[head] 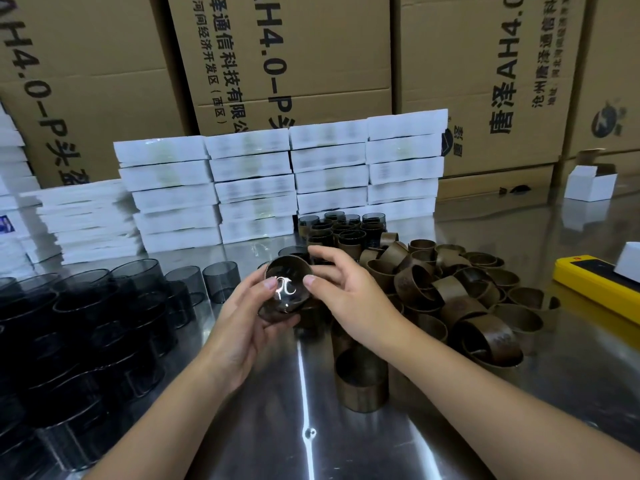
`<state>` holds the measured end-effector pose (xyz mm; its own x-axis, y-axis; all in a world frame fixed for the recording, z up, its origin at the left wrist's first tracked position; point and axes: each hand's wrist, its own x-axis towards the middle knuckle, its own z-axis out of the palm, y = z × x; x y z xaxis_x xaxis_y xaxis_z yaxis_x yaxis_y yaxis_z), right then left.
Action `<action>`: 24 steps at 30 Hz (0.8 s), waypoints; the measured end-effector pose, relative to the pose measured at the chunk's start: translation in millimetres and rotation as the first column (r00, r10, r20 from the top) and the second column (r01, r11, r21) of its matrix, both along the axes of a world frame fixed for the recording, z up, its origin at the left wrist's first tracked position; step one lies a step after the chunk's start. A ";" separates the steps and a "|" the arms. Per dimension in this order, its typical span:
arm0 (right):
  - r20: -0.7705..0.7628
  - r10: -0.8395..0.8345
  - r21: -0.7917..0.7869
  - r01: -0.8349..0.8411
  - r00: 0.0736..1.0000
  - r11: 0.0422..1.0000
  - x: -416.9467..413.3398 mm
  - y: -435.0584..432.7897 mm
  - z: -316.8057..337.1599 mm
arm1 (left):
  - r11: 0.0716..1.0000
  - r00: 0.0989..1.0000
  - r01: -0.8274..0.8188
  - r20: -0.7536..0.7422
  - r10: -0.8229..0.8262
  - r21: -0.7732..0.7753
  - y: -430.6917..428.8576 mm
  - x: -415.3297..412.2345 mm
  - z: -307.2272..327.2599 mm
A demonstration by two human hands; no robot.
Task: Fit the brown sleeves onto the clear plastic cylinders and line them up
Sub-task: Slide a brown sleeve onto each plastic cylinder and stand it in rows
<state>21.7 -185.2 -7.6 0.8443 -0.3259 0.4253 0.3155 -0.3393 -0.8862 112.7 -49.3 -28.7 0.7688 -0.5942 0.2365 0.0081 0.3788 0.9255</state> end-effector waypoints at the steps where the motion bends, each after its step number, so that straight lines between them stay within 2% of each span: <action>1: 0.004 0.004 0.008 -0.004 1.000 1.000 -0.2 -1.0 0.9 | 1.000 1.000 -0.010 0.018 0.010 0.014 -0.2 -0.2 -0.2; 7: 0.001 0.026 -0.036 -0.026 1.000 0.999 -4.4 -1.4 4.7 | 0.998 0.996 -0.052 0.076 0.049 0.043 1.0 -0.4 -0.5; 15: 0.053 -0.055 -0.160 0.063 0.997 0.985 -7.6 -3.5 5.3 | 0.994 0.990 -0.091 0.116 0.085 0.052 2.5 -0.8 0.5; 24: 0.056 -0.046 -0.210 0.057 0.997 0.976 -6.9 -3.9 5.6 | 0.993 0.990 -0.098 0.103 0.092 0.060 3.6 -2.2 0.7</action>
<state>14.7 -189.1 -2.1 0.8046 -0.2668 0.5305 0.3349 -0.5339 -0.7764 110.5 -45.7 -28.0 0.7967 -0.5361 0.2788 -0.1191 0.3130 0.9422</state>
